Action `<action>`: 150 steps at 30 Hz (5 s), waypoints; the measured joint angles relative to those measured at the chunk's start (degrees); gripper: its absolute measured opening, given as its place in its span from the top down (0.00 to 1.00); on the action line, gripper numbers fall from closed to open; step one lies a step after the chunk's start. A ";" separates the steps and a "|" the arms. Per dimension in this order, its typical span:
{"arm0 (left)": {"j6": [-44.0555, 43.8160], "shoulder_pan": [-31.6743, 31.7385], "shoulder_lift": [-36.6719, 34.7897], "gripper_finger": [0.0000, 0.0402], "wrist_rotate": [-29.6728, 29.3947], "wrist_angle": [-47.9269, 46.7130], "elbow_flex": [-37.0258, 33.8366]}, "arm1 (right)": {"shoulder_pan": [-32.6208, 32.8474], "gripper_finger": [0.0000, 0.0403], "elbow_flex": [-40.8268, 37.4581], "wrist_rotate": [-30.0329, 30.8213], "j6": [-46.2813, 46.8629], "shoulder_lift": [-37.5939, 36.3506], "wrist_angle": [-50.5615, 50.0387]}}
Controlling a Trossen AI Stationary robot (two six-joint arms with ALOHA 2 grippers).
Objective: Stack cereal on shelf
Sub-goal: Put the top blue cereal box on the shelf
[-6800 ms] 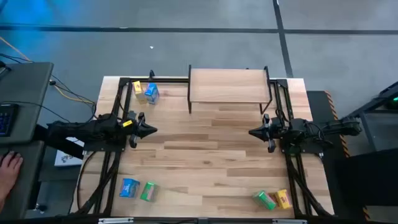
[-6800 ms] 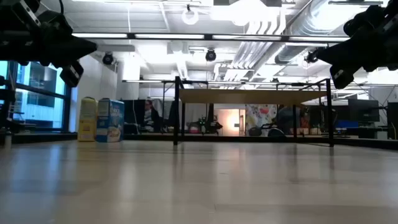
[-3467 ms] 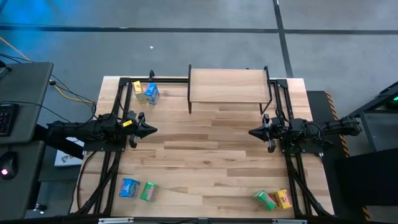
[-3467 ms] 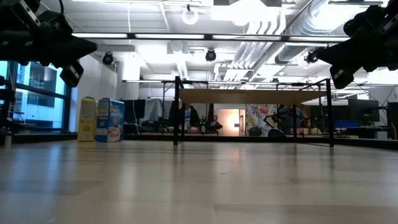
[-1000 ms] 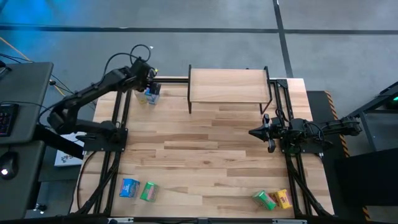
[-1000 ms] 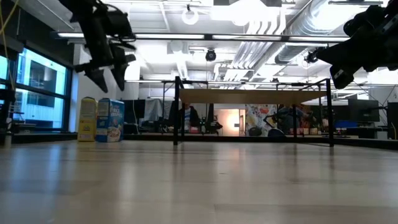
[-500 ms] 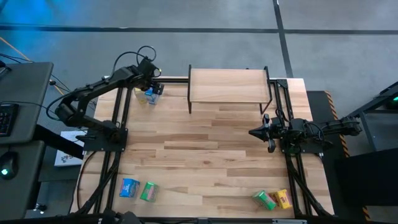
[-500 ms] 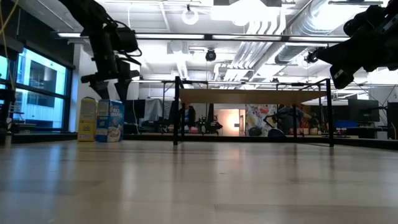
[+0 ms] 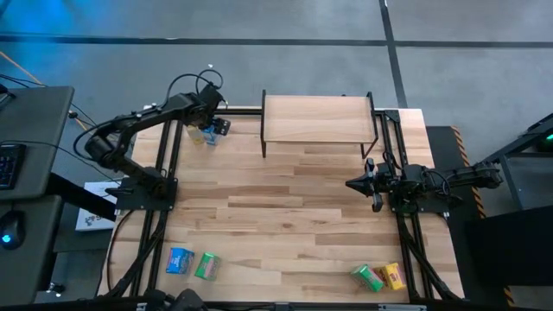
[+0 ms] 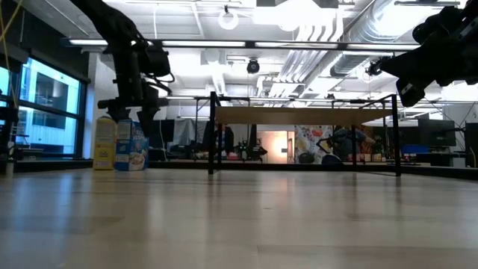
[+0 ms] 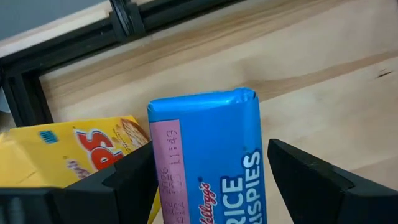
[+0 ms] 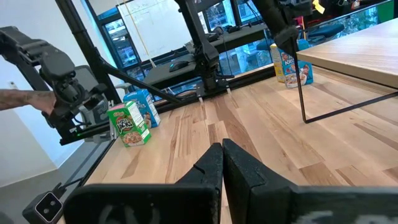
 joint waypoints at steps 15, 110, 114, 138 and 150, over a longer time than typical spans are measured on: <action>-0.13 0.00 0.32 0.51 0.00 -1.45 -0.02 | -0.01 1.00 0.01 0.00 0.00 0.02 0.01; 22.53 -29.08 18.11 0.39 -1.14 -5.71 47.39 | -0.02 1.00 0.01 0.00 0.00 0.00 0.01; 22.92 -28.07 16.07 0.39 -1.51 -5.31 47.45 | -0.02 1.00 0.01 0.00 0.00 0.01 -0.01; -12.48 -37.62 -11.12 0.97 3.97 36.24 10.53 | -0.01 1.00 0.01 -0.01 0.00 0.01 0.00; -31.56 -41.59 -1.16 1.00 -0.85 51.04 2.87 | 0.00 1.00 0.00 -0.02 0.00 0.01 -0.01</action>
